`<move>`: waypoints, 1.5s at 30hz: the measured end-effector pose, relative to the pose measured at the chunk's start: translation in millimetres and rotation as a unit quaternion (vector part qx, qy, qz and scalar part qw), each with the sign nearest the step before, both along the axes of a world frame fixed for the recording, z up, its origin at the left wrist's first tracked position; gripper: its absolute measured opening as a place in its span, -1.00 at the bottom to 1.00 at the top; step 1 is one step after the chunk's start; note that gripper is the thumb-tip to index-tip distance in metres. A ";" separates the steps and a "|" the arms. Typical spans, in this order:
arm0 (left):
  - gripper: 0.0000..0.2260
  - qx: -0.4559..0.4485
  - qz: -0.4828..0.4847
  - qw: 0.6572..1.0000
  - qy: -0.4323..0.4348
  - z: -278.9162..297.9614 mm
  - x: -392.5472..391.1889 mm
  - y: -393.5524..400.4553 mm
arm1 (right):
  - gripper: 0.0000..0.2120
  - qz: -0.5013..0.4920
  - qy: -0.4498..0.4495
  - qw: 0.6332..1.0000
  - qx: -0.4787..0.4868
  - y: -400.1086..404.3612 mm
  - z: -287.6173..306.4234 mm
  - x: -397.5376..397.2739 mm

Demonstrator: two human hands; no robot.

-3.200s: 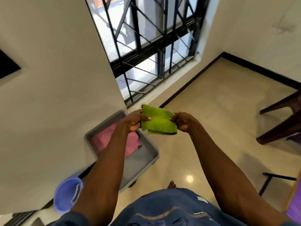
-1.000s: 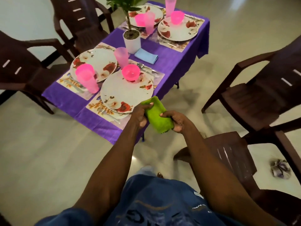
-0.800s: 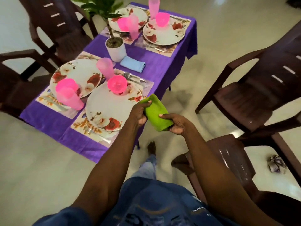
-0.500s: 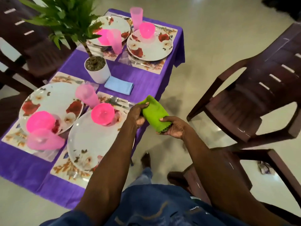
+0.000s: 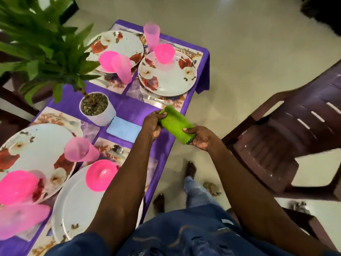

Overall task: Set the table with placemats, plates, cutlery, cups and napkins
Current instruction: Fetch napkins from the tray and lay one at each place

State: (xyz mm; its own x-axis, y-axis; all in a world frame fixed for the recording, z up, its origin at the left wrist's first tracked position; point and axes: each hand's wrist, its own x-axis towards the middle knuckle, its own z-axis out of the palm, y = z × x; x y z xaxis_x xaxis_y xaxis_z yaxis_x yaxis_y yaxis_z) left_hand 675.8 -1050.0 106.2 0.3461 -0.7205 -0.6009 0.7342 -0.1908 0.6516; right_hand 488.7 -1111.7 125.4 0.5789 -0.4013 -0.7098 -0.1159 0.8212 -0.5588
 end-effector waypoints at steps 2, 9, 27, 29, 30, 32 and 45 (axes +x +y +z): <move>-0.79 0.017 0.000 0.999 -0.036 -2.8 10.6 -33.5 | -0.78 0.015 0.007 1.000 -0.019 -40.4 -1.9 11.0; -0.79 0.099 0.062 0.984 -0.135 4.1 25.6 -156.2 | -0.83 0.082 0.051 0.993 -0.059 -187.5 -6.2 28.4; -0.89 0.176 0.221 0.891 -0.354 25.9 113.2 -376.7 | -0.80 0.138 0.029 0.975 -0.174 -453.8 -9.3 180.9; -0.88 0.191 0.244 0.878 -0.364 27.7 116.8 -392.8 | -0.81 0.127 0.046 0.975 -0.177 -473.0 -10.4 200.3; -0.88 0.199 0.250 0.872 -0.371 29.0 117.9 -399.4 | -0.80 0.124 0.056 0.974 -0.182 -482.0 -10.2 208.8; -0.88 0.216 0.257 0.862 -0.380 30.2 124.9 -410.9 | -0.77 0.114 0.074 0.972 -0.190 -501.7 -12.0 226.8; -0.89 0.313 0.348 0.786 -0.403 21.9 138.2 -453.7 | -0.77 0.299 0.012 0.939 -0.172 -559.2 -36.5 325.7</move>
